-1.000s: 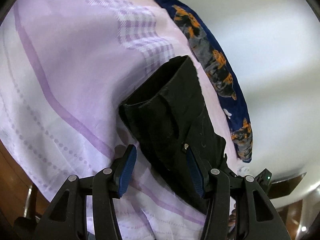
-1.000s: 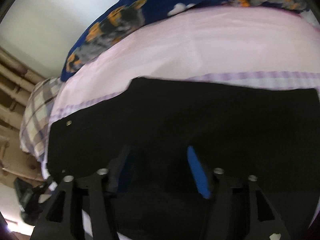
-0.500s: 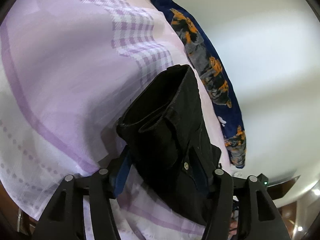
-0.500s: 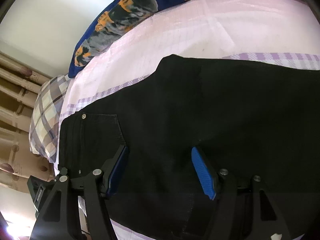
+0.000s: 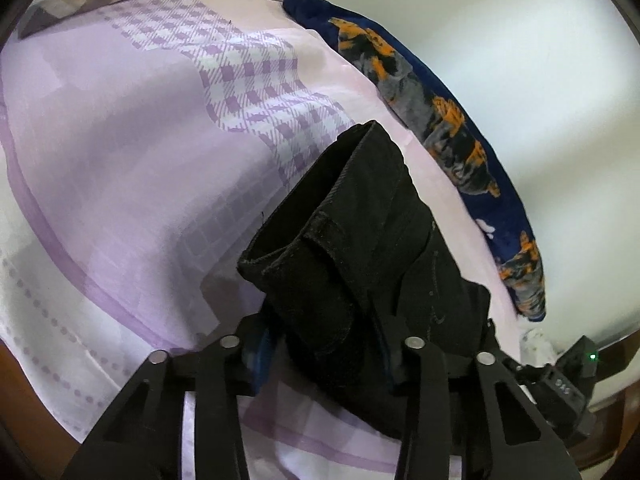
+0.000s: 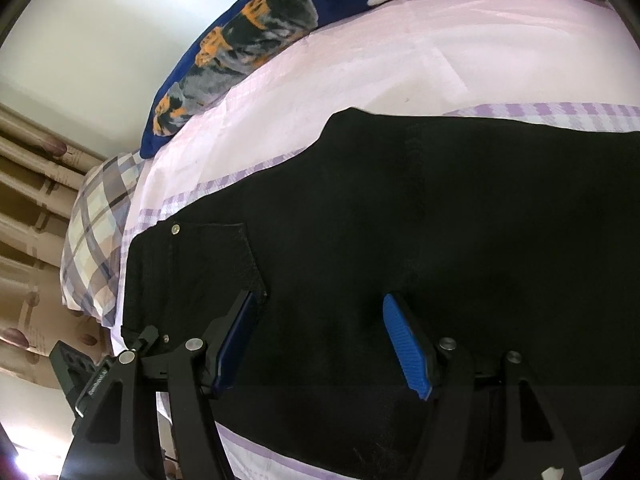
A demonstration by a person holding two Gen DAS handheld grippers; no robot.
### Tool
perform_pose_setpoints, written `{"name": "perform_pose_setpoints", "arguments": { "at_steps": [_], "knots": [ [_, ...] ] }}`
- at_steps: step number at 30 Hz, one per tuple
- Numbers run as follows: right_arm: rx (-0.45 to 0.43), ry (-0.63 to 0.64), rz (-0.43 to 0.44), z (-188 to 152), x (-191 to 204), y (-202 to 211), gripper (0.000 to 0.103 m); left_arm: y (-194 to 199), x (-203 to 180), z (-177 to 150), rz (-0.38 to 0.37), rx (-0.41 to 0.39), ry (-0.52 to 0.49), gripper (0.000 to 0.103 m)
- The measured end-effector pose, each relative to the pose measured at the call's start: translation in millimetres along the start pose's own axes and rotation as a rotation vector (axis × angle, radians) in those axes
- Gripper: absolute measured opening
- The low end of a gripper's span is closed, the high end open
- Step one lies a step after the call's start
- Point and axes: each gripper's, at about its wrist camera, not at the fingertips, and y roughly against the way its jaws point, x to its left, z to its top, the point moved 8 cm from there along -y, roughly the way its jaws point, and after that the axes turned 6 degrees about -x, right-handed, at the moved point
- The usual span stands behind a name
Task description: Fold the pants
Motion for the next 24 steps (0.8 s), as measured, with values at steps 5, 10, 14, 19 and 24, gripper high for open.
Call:
{"name": "perform_pose_setpoints", "arguments": {
  "at_steps": [5, 10, 14, 19, 24],
  "knots": [
    [-0.020, -0.035, 0.009, 1.2, -10.2, 11.2, 0.064, 6.7, -20.7, 1.5, 0.064, -0.047, -0.153, 0.026],
    [-0.046, -0.056, 0.020, 4.1, -20.2, 23.8, 0.064, 13.7, -40.5, 6.2, 0.090, -0.073, -0.241, 0.025],
    [-0.069, -0.074, 0.029, 5.3, -29.0, 36.3, 0.064, 20.3, -54.8, 10.8, 0.071, -0.082, -0.263, 0.024],
    [-0.100, -0.099, 0.035, 5.8, -44.2, 55.3, 0.064, 31.5, -87.3, 16.8, -0.026, -0.101, -0.297, 0.024],
    [-0.161, -0.148, 0.042, 11.9, -68.2, 84.7, 0.064, 40.1, -143.2, 16.6, -0.119, -0.114, -0.410, 0.024]
  ]
}}
